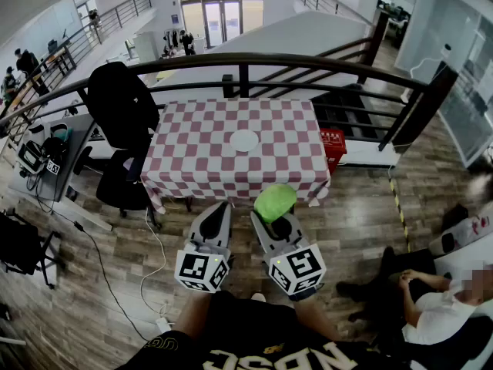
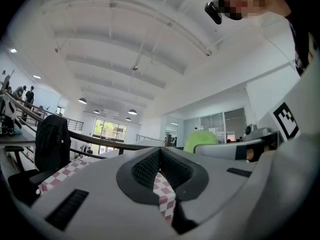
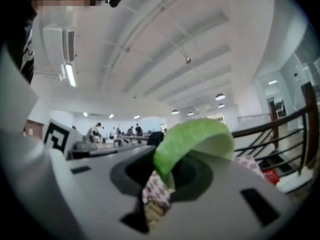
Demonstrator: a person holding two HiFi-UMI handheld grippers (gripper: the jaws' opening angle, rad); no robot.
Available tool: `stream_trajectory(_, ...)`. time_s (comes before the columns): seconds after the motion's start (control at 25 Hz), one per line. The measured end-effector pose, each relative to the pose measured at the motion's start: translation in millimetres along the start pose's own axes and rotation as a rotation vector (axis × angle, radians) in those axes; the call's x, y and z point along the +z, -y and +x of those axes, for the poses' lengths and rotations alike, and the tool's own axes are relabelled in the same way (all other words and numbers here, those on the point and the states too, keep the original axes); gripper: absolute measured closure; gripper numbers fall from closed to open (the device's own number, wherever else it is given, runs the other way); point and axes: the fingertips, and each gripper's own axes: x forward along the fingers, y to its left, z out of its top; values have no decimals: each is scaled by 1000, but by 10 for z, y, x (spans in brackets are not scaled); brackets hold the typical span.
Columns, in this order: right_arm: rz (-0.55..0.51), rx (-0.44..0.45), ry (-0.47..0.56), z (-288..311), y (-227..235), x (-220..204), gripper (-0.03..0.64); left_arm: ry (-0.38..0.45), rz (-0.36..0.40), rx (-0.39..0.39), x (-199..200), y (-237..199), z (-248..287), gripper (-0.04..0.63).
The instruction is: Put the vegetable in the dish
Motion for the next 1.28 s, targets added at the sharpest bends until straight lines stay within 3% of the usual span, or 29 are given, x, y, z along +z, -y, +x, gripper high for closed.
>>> stream_trajectory(0.36,26,32,25,-7,263,33,526,-41,14,27,-183,42,141,577)
stream_trajectory(0.56,11,19,7,209,458,-77,526,-32,-33,16,-330,-88,389,577)
stream_trajectory(0.8,36,-40,-50,739,826,-244,526,-66,-45,-24,-542,-640,1014,577)
stream_trajectory(0.96,59,-76,-45,1289,1225,-129,526,-37,-28,-53,-442,-1111,1503,577)
stream_trajectory(1.28,85,-104,-62,2538,1679,10,526,-31,-101,-62,-360,-2176,2477,577)
